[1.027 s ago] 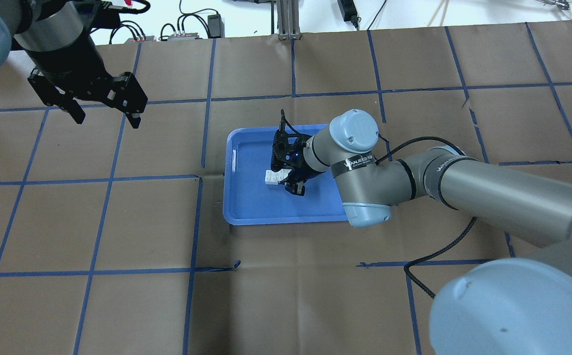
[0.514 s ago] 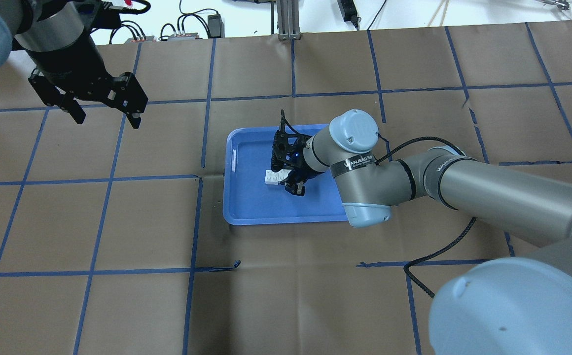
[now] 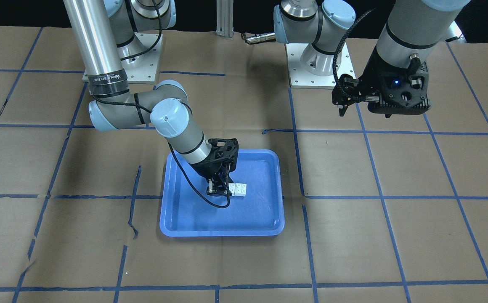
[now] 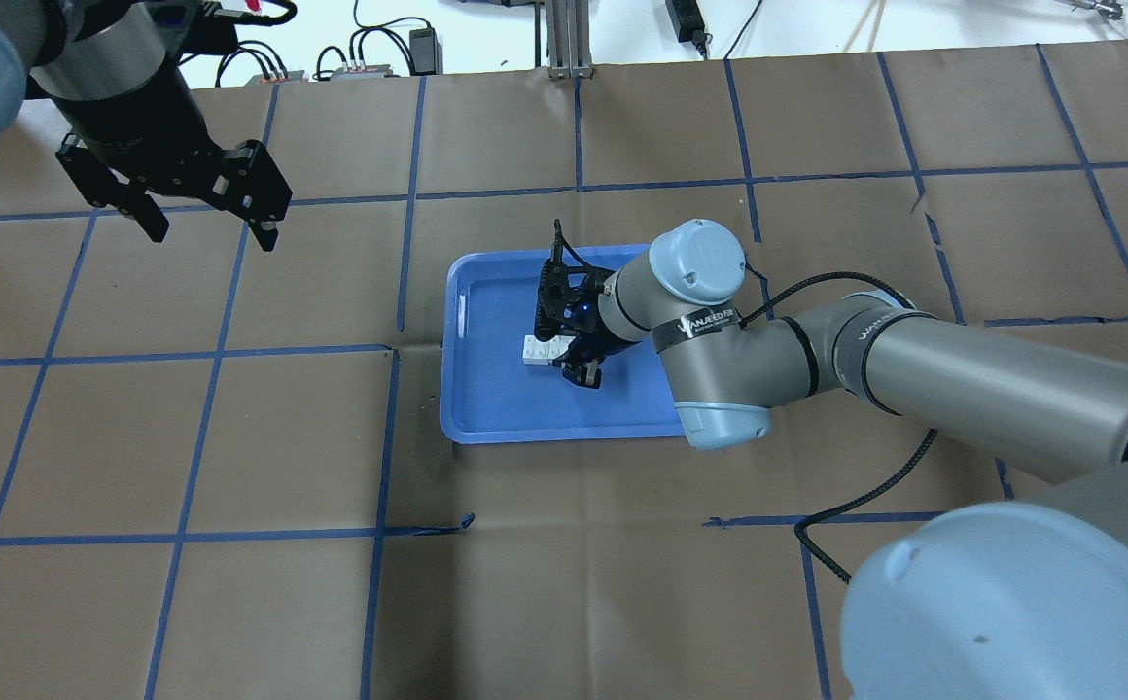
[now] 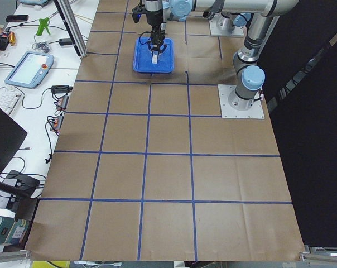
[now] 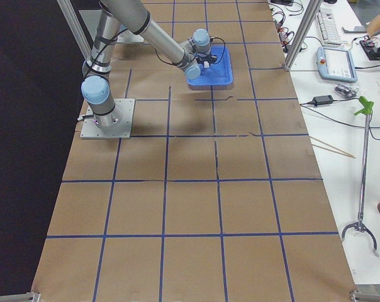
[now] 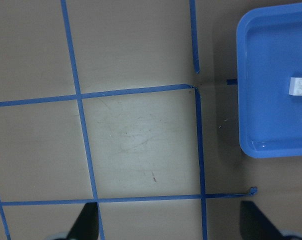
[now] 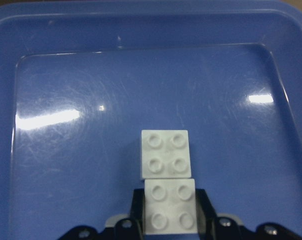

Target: Assemble white blocks and place on blue tray

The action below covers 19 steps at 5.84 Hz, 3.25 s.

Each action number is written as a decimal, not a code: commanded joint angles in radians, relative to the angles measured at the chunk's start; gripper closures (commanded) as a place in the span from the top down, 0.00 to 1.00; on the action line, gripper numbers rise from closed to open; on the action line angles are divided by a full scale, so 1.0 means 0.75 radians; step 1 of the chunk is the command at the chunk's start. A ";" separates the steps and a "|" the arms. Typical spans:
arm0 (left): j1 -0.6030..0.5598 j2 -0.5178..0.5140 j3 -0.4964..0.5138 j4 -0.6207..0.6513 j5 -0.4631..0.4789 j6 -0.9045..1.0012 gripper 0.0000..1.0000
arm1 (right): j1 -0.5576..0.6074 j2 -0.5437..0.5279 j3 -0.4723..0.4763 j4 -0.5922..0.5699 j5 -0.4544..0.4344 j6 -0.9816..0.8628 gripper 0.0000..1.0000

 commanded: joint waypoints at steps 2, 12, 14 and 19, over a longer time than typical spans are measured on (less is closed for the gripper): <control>0.000 -0.004 -0.001 0.000 -0.002 0.000 0.99 | 0.000 -0.004 -0.002 -0.001 0.002 0.046 0.56; 0.000 0.002 -0.035 0.029 -0.002 0.000 0.99 | -0.116 -0.394 -0.331 1.028 -0.335 0.370 1.00; -0.002 0.002 -0.035 0.029 -0.002 0.000 0.99 | -0.257 -0.533 -0.338 1.125 -0.425 0.579 1.00; -0.002 0.002 -0.035 0.035 -0.002 0.000 0.99 | -0.380 -0.697 -0.688 1.797 -0.620 1.305 1.00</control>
